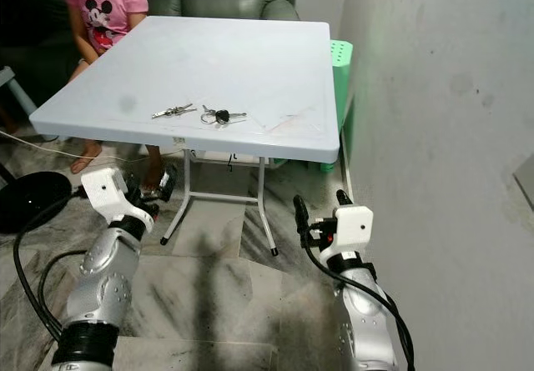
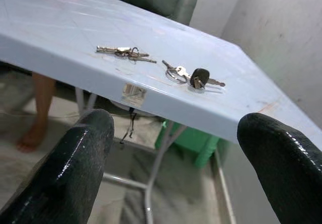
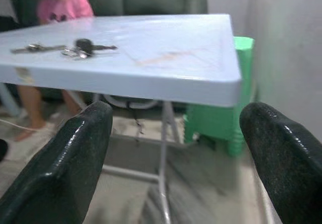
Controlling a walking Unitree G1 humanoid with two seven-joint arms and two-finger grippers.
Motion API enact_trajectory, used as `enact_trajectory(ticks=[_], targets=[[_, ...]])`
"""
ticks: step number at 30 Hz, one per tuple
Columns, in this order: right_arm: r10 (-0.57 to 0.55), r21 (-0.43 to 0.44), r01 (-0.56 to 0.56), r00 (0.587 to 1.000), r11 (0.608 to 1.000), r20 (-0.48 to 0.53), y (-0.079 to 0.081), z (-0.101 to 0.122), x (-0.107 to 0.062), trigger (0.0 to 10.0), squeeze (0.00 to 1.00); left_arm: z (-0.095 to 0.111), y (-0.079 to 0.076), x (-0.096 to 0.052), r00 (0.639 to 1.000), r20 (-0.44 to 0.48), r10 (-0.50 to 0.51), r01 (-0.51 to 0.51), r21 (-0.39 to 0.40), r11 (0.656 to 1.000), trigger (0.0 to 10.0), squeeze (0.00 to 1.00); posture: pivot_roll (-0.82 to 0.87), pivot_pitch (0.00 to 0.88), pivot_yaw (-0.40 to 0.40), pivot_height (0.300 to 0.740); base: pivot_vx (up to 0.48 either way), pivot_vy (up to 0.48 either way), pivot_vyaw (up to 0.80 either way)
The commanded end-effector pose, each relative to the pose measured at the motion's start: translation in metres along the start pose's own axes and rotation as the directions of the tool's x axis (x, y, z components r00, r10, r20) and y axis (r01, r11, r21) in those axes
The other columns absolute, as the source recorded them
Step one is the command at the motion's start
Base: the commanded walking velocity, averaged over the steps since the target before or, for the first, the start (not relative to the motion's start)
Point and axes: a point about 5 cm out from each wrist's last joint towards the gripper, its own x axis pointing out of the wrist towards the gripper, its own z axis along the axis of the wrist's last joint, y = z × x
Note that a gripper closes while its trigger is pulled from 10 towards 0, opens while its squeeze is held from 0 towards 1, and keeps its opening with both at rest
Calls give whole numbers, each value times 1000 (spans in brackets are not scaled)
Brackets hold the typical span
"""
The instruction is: Hang keys on a hook
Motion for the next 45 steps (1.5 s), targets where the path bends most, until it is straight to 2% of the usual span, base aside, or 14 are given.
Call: enact_trajectory(ticks=[1,2,3,4,5,6,8,10,16,33,45], targets=[[-15,7,15,1000,1000,24,-3,12,3,10000,0,21,-1,1,998,42,42,-36,-137,990,10000,0,-31,46,23,740,0,0,0],[-17,4,17,999,1000,31,-4,14,4,10000,0,25,-1,2,998,42,56,-47,-192,980,10000,0,-31,46,23,740,0,0,0],[-17,-1,17,999,1000,32,-5,15,4,10000,0,28,-1,3,998,38,53,-45,-185,982,10000,0,-25,46,22,740,0,0,0],[-10,-6,10,999,1000,30,-4,17,5,10000,0,30,-5,2,999,46,-10,7,59,998,10000,0,-20,41,16,740,0,0,0],[-1,0,1,1000,1000,31,-3,18,6,10000,0,27,-8,-1,998,32,-54,47,197,979,10000,0,-20,40,15,740,0,0,0],[-1,0,1,1000,1000,31,-3,18,6,10000,0,27,-8,-1,998,32,-54,47,197,979,10000,0,-20,40,15,740,0,0,0],[31,-25,-30,999,999,33,2,19,6,10000,0,16,-4,-6,999,-2,-49,49,116,992,10000,0,-18,37,12,740,0,0,0],[44,-40,-43,999,998,29,5,19,6,10000,0,14,-3,-9,998,-15,-60,61,144,988,10000,0,-16,36,10,740,0,0,0],[61,-29,-61,998,998,19,9,21,6,10000,0,10,-5,-12,994,-66,-81,90,147,985,10000,0,-6,31,0,740,0,0,0],[81,-56,-81,997,995,4,6,23,7,10000,0,9,-7,-10,991,-67,-117,126,146,981,10000,0,-14,47,-2,740,0,0,0],[81,-56,-81,997,995,9,8,25,7,10000,0,10,-9,-7,992,-64,-111,118,122,985,10000,0,-13,44,-3,740,0,380,0]])
